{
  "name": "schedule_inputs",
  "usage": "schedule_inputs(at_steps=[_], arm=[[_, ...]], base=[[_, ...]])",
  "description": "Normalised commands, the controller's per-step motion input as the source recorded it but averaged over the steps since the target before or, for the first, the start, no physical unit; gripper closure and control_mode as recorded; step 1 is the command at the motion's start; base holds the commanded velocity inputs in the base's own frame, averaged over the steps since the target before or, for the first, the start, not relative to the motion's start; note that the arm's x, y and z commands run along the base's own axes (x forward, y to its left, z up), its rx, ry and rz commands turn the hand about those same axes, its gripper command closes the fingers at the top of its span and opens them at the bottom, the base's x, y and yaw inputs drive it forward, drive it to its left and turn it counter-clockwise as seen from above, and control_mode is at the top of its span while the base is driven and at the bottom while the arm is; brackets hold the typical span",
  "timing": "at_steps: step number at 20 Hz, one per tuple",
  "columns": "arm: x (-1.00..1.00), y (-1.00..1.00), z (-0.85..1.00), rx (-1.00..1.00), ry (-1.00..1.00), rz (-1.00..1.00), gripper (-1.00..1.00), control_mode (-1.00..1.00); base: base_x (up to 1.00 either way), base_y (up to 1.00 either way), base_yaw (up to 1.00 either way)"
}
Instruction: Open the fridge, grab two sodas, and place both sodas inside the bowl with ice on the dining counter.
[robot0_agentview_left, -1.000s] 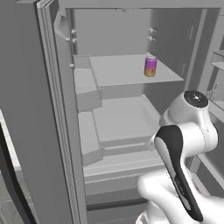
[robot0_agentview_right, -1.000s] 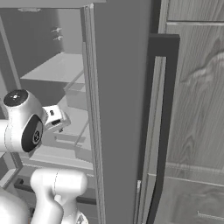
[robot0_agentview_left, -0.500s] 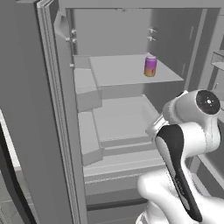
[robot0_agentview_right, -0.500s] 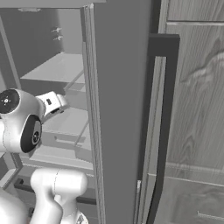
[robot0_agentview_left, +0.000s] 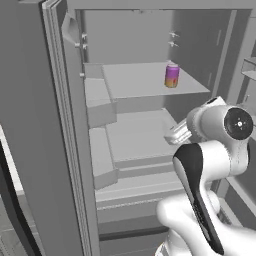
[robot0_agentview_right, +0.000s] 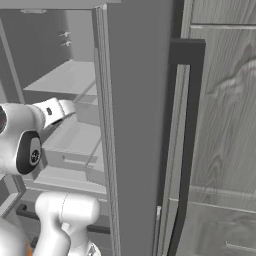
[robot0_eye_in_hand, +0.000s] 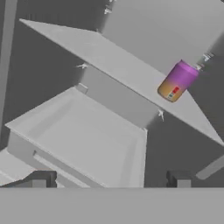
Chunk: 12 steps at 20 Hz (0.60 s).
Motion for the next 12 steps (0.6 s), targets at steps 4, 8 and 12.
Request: schedule_inputs(at_steps=[4,8,12], arm=[[0.0,-0.04,0.04,0.0,-0.34,-0.09,-1.0,-1.0],[0.05,-0.01,0.06,0.0,-0.32,-0.08,-1.0,-1.0],[0.27,0.0,0.02,0.01,-0.24,-0.05,-1.0,-1.0]], base=[[0.0,0.0,0.0],[0.0,0.0,0.0],[0.0,0.0,0.0]])
